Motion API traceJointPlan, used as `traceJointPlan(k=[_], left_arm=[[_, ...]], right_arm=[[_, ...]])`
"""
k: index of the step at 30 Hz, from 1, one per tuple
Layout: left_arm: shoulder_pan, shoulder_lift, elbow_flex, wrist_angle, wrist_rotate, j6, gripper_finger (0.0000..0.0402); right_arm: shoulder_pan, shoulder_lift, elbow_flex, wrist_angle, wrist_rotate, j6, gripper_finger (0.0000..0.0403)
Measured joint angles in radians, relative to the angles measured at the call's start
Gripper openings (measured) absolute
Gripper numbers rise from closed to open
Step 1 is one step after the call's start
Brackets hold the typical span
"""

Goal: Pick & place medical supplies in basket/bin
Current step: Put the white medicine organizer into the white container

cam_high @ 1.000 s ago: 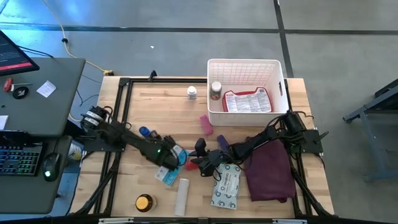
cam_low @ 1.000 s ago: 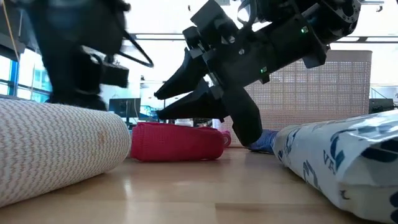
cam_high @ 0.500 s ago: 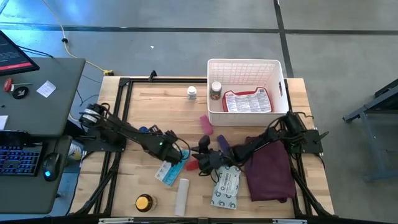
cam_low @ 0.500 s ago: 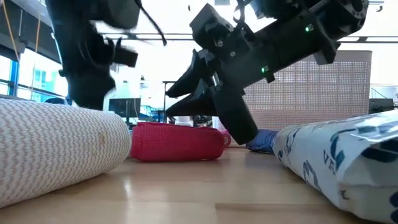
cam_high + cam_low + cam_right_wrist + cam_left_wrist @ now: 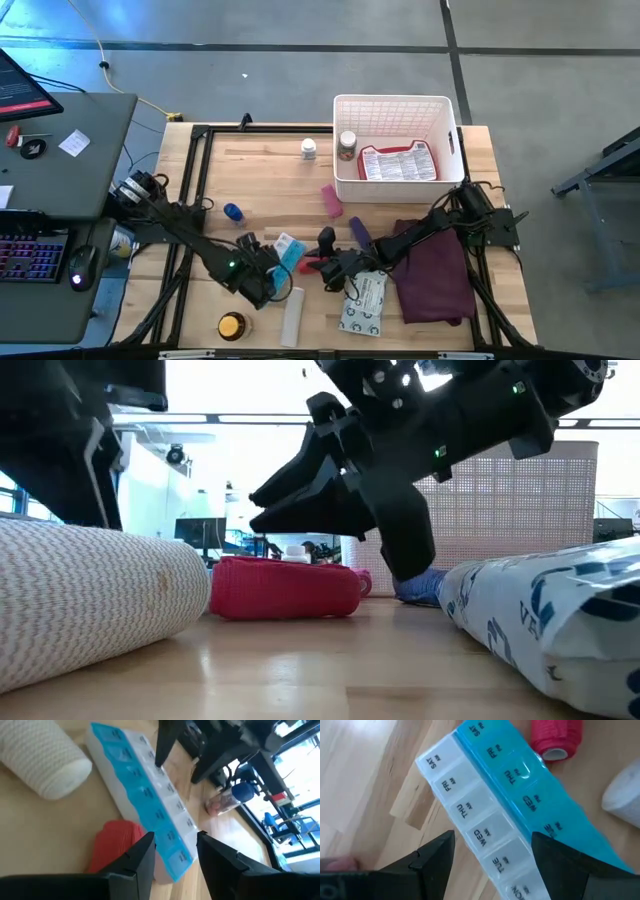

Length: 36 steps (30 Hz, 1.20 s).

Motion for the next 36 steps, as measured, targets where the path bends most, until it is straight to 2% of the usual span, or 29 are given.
traceJointPlan(k=[4, 7, 11, 16, 20, 23, 25, 28, 30, 36], left_arm=[[0.011, 0.000, -0.073, 0.148, 0.001, 0.027, 0.0296], [0.028, -0.005, -0.128, 0.261, 0.007, 0.050, 0.0296], [0.067, -0.005, -0.156, 0.270, -0.005, 0.044, 0.0296], [0.151, -0.003, -0.158, 0.263, -0.060, 0.111, 0.0296], [0.231, -0.003, -0.159, 0.277, -0.033, 0.186, 0.0296], [0.254, -0.024, -0.128, 0.225, -0.001, 0.239, 0.0296], [0.252, -0.042, -0.097, 0.115, -0.003, 0.263, 0.0296], [0.243, -0.090, -0.035, 0.038, -0.065, 0.266, 0.0296], [0.243, -0.121, -0.023, -0.026, -0.106, 0.260, 0.0296], [0.244, -0.136, -0.023, -0.060, -0.108, 0.248, 0.0296]], right_arm=[[0.002, 0.000, 0.000, 0.004, -0.067, 0.010, 0.0133], [0.013, 0.000, 0.000, 0.004, -0.078, 0.021, 0.0134], [0.031, -0.001, 0.000, 0.004, -0.070, 0.000, 0.0133], [0.040, -0.018, 0.000, -0.025, 0.077, -0.023, 0.0133], [0.038, -0.040, 0.000, -0.089, 0.192, -0.090, 0.0133], [0.012, -0.043, 0.000, -0.139, 0.218, -0.121, 0.0133], [-0.023, -0.043, 0.000, -0.192, 0.169, -0.114, 0.0133], [-0.075, -0.043, 0.000, -0.244, 0.095, -0.106, 0.0133], [-0.090, -0.043, 0.000, -0.228, 0.094, -0.106, 0.0133], [-0.090, -0.045, 0.000, -0.157, 0.056, -0.121, 0.0134]])
